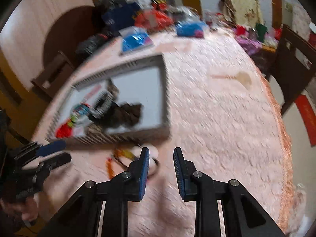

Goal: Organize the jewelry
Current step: 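Move the left tool to the rainbow beaded bracelet while the right tool approaches the flower-charm cord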

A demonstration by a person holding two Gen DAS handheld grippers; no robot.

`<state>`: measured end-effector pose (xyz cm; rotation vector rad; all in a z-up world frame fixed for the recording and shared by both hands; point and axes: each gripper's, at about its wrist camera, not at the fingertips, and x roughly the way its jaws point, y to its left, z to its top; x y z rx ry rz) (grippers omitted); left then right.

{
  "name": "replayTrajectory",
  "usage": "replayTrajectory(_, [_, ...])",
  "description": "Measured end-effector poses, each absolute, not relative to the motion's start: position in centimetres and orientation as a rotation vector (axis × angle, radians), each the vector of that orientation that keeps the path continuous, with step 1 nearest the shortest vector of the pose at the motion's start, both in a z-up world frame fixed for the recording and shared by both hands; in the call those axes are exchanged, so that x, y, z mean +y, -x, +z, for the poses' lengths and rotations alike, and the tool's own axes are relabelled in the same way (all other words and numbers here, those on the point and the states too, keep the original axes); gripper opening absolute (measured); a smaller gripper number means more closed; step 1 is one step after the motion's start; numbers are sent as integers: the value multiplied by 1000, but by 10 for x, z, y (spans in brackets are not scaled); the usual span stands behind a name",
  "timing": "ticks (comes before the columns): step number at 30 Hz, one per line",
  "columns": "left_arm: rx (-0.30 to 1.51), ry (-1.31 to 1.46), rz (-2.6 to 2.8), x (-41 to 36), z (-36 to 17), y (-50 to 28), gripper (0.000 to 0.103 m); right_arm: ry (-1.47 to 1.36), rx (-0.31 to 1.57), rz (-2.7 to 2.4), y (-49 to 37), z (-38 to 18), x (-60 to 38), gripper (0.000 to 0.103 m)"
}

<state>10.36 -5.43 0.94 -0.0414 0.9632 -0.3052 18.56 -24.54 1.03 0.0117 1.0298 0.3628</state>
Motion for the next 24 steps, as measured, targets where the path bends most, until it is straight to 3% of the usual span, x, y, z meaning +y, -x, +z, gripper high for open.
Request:
replayTrajectory(13, [1028, -81, -251, -104, -25, -130, 37, -64, 1037, 429, -172, 11, -253, 24])
replayTrajectory(17, [1041, -75, -272, -85, -25, -108, 22, 43, 1009, 516, -166, 6, -228, 24])
replayTrajectory(22, [1066, -36, -303, -58, -25, -80, 18, 77, 1022, 586, -164, -8, -206, 24])
replayTrajectory(24, [1067, -41, -306, -51, -25, -68, 18, 85, 1034, 588, -166, -14, -202, 30])
